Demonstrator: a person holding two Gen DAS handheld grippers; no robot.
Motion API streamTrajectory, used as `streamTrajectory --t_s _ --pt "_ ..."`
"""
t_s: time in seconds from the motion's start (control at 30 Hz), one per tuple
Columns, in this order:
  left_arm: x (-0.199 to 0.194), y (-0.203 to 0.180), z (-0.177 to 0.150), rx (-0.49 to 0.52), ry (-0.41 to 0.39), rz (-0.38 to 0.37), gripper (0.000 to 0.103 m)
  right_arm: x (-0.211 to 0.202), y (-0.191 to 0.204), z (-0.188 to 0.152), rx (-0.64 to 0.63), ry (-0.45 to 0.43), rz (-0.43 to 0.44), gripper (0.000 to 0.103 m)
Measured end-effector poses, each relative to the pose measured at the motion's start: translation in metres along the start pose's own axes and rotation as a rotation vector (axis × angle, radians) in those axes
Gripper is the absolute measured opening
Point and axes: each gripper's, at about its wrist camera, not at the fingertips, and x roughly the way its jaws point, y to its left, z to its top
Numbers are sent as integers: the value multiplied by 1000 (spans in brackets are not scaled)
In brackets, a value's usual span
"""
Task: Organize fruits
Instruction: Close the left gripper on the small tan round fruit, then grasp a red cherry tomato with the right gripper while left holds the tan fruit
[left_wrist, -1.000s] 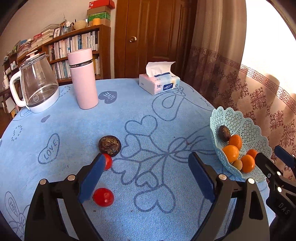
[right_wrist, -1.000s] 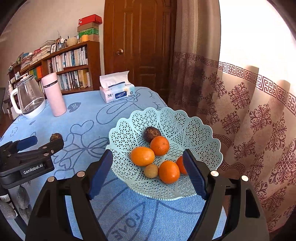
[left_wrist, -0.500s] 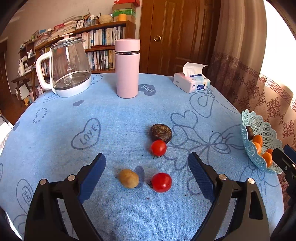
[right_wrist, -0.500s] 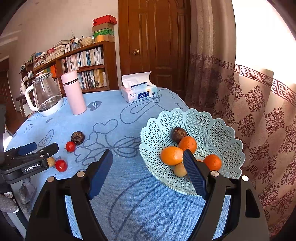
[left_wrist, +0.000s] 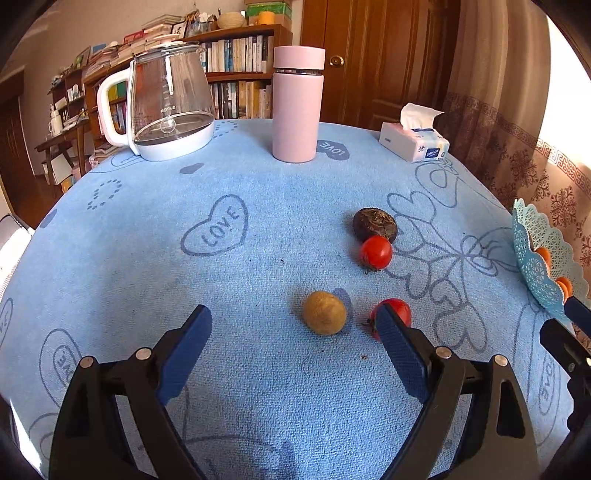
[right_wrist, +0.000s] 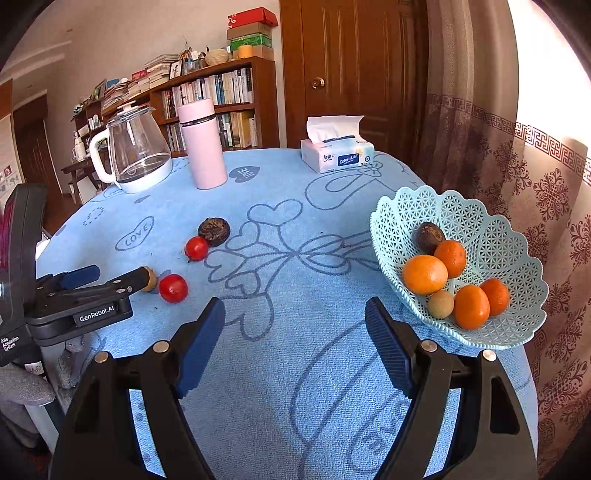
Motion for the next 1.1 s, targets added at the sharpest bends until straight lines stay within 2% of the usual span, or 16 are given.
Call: streamTrajectory --t_s 0.2,0.33,0.47,0.53,0.7,1.1 --pt "11 1 1 0 40 -22 75 2 4 -3 -1 11 14 79" --pt "19 3 3 -13 78 -46 61 3 4 -4 1 18 18 80" --pt "25 2 4 -8 97 -60 57 7 3 -5 18 37 36 80" --pt "26 -1 5 8 99 -69 46 9 4 -6 22 46 42 79" --pt "26 -8 4 40 90 -105 28 13 7 -6 22 62 60 80" --pt "9 -1 1 3 -11 -54 28 30 24 -4 3 111 90 80"
